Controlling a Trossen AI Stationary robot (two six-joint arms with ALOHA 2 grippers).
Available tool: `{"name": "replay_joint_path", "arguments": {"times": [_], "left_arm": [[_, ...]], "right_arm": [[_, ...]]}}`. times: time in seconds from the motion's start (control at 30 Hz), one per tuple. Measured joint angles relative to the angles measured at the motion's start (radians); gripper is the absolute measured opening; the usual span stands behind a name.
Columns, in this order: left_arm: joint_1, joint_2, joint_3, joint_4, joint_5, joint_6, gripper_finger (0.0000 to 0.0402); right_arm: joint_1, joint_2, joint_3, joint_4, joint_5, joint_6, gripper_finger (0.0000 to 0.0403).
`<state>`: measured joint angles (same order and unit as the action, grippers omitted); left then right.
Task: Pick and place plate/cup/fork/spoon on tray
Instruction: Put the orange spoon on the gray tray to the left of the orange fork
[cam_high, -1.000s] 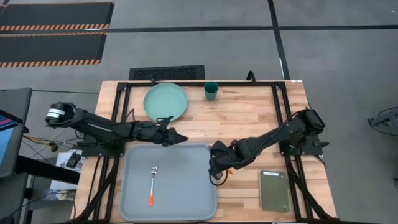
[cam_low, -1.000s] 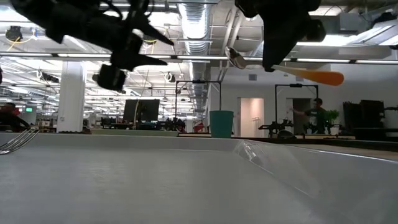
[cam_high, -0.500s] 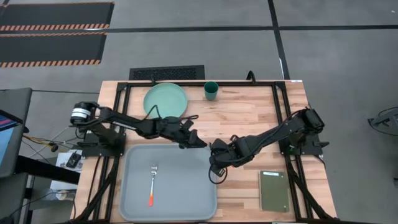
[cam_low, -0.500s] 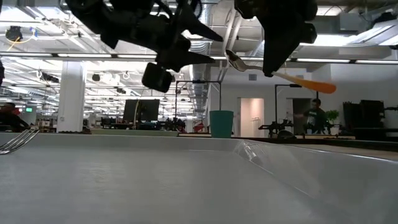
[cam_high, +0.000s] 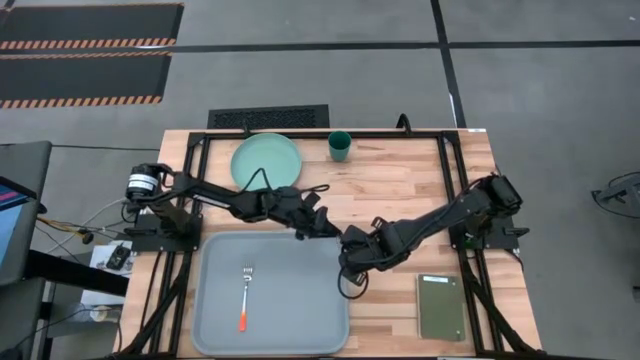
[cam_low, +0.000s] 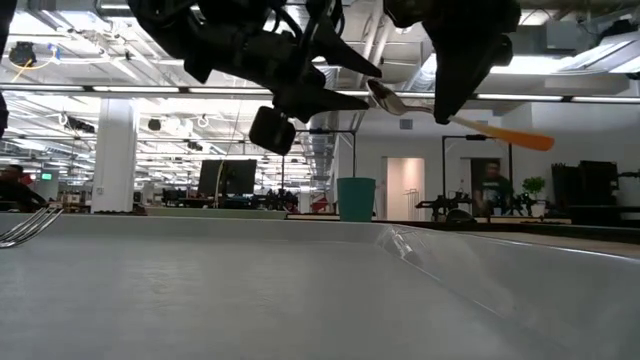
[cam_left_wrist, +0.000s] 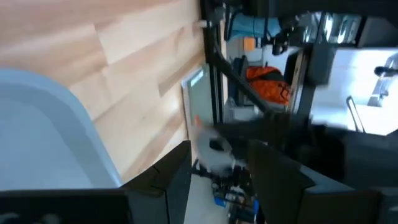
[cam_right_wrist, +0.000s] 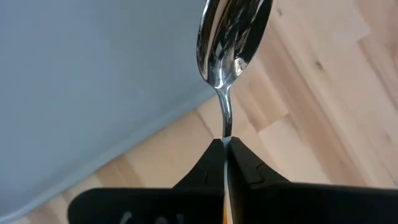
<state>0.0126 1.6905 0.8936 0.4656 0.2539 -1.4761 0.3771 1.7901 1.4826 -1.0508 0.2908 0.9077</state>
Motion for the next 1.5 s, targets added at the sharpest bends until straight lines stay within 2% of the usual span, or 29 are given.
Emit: {"name": "replay_joint_path", "arguments": {"times": [0.93,1.5], "left_arm": [[0.01,0.0,-0.001,-0.005,0.004,0.042,0.0073],[0.011,0.0,-0.003,-0.046,0.038,0.099,0.0011]], "right_arm": [[-0.037,0.0,0.0,0.004,0.001,-0.045,0.0021],[-0.044,-0.002,0.0,0.016,0.003,-0.045,0.0021]]}}
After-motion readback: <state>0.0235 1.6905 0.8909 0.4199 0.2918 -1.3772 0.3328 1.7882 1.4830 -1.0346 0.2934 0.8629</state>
